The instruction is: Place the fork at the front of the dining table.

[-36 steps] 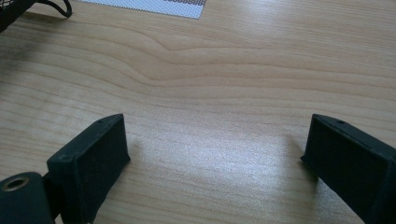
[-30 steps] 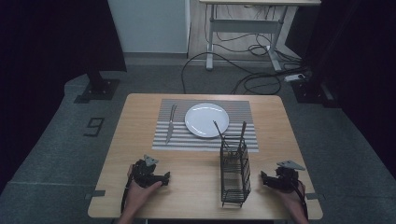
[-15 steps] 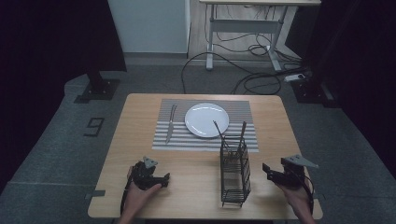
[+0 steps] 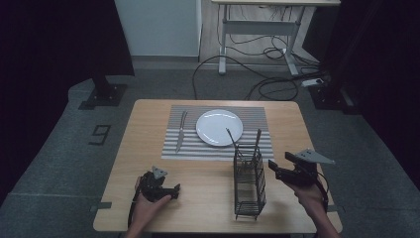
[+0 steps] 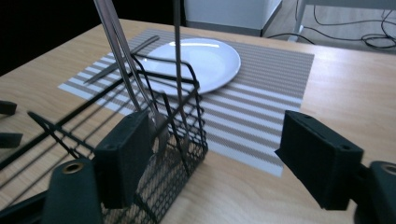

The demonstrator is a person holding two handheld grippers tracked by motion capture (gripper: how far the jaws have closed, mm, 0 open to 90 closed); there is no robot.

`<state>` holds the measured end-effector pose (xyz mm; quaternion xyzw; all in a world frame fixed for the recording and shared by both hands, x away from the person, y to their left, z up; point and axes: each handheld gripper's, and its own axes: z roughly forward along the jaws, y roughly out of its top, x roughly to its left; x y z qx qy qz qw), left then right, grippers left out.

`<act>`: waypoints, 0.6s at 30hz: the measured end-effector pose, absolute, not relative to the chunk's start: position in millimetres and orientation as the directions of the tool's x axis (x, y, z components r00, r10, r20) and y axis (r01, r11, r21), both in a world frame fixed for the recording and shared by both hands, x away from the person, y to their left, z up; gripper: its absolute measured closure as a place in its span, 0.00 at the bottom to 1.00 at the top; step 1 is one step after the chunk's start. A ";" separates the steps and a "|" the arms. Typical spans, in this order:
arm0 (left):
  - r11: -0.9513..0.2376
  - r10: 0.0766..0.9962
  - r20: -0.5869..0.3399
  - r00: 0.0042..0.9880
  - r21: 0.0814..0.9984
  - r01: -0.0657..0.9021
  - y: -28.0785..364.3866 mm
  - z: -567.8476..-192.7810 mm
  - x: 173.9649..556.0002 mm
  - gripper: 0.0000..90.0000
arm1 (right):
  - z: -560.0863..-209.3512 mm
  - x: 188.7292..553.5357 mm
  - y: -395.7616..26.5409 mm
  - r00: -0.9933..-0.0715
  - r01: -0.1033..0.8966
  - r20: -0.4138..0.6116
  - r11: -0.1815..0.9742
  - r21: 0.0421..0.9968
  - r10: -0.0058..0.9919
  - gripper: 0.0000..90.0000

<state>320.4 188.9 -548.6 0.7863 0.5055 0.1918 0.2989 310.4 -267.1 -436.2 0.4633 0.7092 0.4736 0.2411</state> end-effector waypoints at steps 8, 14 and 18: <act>-0.310 0.910 -0.001 0.415 0.664 0.680 188.9 -548.6 320.4 0.01 | -429.3 323.6 -259.9 -0.478 0.408 0.103 0.117 0.905 0.872 0.37; -0.310 0.910 -0.001 0.415 0.664 0.680 188.9 -548.6 320.4 0.01 | -429.3 336.0 -250.3 -0.493 0.405 0.092 0.135 0.904 0.865 0.39; -0.309 0.910 -0.001 0.415 0.664 0.680 188.9 -548.6 320.4 0.01 | -430.6 342.1 -244.5 -0.495 0.404 0.094 0.133 0.905 0.864 0.40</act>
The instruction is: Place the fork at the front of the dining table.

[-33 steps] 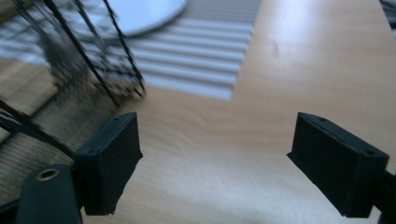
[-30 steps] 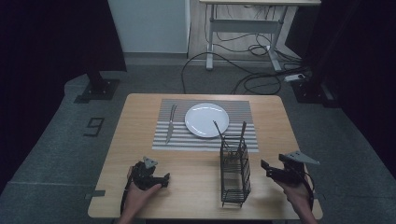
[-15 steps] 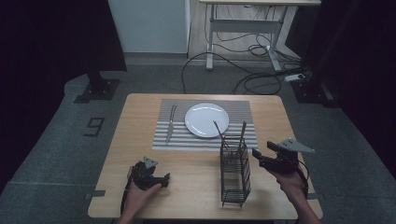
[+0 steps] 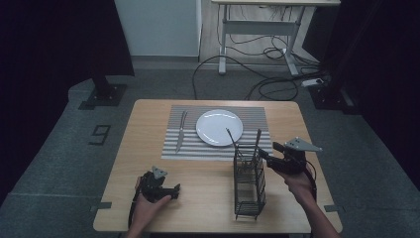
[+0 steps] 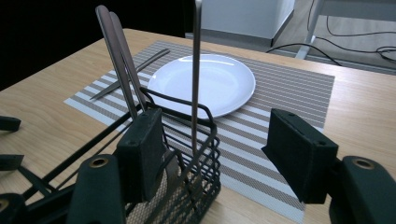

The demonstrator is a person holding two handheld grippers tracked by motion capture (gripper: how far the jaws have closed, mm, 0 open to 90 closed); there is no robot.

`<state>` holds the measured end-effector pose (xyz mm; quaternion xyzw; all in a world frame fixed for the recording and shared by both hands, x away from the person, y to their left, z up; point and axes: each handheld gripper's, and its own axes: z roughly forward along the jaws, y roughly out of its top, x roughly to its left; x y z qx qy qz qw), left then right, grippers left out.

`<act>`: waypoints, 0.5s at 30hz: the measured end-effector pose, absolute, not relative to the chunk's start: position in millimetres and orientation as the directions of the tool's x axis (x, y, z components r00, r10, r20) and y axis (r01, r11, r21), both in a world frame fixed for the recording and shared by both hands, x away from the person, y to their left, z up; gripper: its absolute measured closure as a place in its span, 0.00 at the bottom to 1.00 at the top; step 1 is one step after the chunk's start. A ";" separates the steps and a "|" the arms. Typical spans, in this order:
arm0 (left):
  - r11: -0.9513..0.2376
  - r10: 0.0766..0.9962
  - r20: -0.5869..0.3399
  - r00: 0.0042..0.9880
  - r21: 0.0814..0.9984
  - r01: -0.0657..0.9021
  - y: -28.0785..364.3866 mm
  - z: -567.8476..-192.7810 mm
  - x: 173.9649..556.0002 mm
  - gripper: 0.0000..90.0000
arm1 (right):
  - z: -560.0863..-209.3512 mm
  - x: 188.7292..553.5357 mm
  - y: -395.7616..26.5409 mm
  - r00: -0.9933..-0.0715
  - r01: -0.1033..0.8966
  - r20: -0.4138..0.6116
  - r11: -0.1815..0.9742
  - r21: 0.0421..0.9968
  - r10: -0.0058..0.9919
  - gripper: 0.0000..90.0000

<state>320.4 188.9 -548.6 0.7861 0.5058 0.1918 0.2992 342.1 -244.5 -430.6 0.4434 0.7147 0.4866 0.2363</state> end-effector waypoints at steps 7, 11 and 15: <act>-0.307 0.911 -0.001 0.411 0.665 0.681 188.8 -548.6 319.8 0.01 | -429.1 351.0 -235.0 -0.511 0.401 0.082 0.153 0.903 0.856 0.45; -0.307 0.911 -0.001 0.411 0.665 0.681 188.9 -548.6 319.8 0.01 | -428.7 354.2 -231.3 -0.517 0.399 0.076 0.162 0.902 0.852 0.47; -0.307 0.911 -0.001 0.412 0.665 0.681 188.8 -548.6 319.8 0.01 | -428.8 358.7 -227.6 -0.517 0.394 0.071 0.163 0.904 0.853 0.51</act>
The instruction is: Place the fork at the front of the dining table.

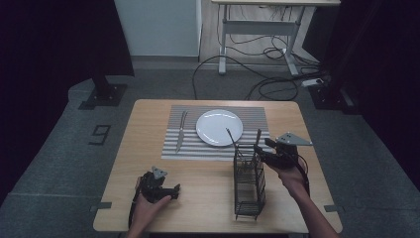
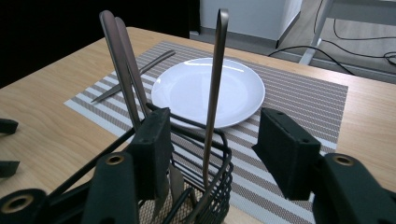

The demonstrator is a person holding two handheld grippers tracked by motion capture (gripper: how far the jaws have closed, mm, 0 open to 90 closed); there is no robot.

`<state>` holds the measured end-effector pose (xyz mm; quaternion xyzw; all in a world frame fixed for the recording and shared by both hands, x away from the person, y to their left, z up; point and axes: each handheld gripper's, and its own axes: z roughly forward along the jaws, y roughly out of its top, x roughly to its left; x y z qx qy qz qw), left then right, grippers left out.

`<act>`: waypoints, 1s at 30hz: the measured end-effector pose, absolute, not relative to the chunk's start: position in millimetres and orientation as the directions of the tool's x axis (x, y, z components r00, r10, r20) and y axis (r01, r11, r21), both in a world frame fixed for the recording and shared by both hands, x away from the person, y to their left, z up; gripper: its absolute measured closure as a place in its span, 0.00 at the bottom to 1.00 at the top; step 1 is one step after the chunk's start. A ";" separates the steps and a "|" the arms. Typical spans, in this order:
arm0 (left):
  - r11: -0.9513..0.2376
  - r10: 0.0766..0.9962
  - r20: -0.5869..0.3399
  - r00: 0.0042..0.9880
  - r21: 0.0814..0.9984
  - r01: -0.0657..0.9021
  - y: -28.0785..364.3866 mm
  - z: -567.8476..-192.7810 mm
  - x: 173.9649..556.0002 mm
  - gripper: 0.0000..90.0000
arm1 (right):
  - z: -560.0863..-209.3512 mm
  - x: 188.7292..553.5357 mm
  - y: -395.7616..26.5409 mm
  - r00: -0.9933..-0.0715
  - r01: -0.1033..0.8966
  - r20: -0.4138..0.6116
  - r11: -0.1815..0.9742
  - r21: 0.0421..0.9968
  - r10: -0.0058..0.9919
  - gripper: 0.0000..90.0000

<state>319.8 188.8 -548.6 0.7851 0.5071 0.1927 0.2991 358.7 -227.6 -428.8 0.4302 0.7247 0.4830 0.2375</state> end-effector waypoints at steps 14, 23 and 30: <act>-0.306 0.912 -0.002 0.411 0.665 0.681 188.8 -548.6 319.7 0.01 | -430.0 367.3 -219.3 -0.544 0.392 0.080 0.168 0.905 0.835 0.72; -0.307 0.911 -0.001 0.411 0.665 0.681 188.8 -548.6 319.8 0.01 | -432.4 371.0 -217.7 -0.540 0.390 0.068 0.178 0.904 0.839 0.86; -0.307 0.911 -0.001 0.411 0.665 0.681 188.9 -548.6 319.7 0.01 | -432.1 370.8 -218.2 -0.535 0.387 0.057 0.184 0.904 0.843 0.94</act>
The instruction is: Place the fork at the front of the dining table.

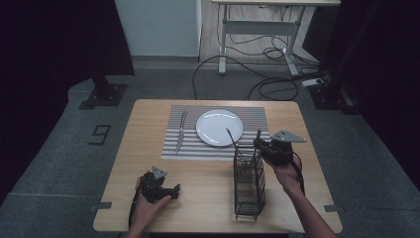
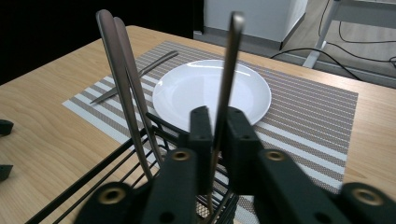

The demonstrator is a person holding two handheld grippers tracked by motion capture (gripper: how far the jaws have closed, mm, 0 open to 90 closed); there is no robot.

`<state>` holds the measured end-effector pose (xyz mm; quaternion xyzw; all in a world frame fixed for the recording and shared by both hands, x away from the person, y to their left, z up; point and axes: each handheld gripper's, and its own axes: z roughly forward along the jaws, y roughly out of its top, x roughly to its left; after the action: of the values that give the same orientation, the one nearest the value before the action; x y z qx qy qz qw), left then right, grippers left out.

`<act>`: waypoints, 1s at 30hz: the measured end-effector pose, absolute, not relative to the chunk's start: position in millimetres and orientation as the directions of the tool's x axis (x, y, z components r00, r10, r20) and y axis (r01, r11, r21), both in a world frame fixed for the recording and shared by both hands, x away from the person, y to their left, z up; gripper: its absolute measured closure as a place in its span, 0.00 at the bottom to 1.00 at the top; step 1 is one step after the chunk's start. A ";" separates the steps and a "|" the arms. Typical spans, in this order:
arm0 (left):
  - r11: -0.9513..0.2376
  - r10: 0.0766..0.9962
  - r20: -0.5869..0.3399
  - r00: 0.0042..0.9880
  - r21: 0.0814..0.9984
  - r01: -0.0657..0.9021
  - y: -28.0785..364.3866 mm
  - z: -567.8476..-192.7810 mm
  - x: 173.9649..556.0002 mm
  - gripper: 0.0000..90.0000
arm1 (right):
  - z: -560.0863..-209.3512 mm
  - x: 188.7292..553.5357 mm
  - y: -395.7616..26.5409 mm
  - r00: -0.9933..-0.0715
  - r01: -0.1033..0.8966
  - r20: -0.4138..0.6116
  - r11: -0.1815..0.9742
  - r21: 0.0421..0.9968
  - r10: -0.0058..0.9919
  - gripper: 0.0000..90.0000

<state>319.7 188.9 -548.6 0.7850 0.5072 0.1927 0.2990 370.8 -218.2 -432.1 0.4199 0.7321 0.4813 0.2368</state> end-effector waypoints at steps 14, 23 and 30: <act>-0.307 0.911 -0.002 0.412 0.665 0.681 188.9 -548.6 319.4 0.01 | -427.1 360.8 -213.2 -0.552 0.320 0.004 0.206 0.925 0.834 0.96; -0.305 0.912 -0.002 0.409 0.665 0.682 188.8 -548.6 319.0 0.01 | -406.6 347.8 -218.3 -0.553 0.259 -0.006 0.179 0.949 0.833 0.96; -0.306 0.912 -0.001 0.410 0.665 0.682 188.9 -548.6 319.1 0.01 | -383.7 335.5 -222.2 -0.559 0.187 -0.018 0.147 0.971 0.829 0.96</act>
<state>319.1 188.9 -548.6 0.7846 0.5079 0.1930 0.2988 335.5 -222.2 -383.7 0.3644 0.6971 0.5418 0.2961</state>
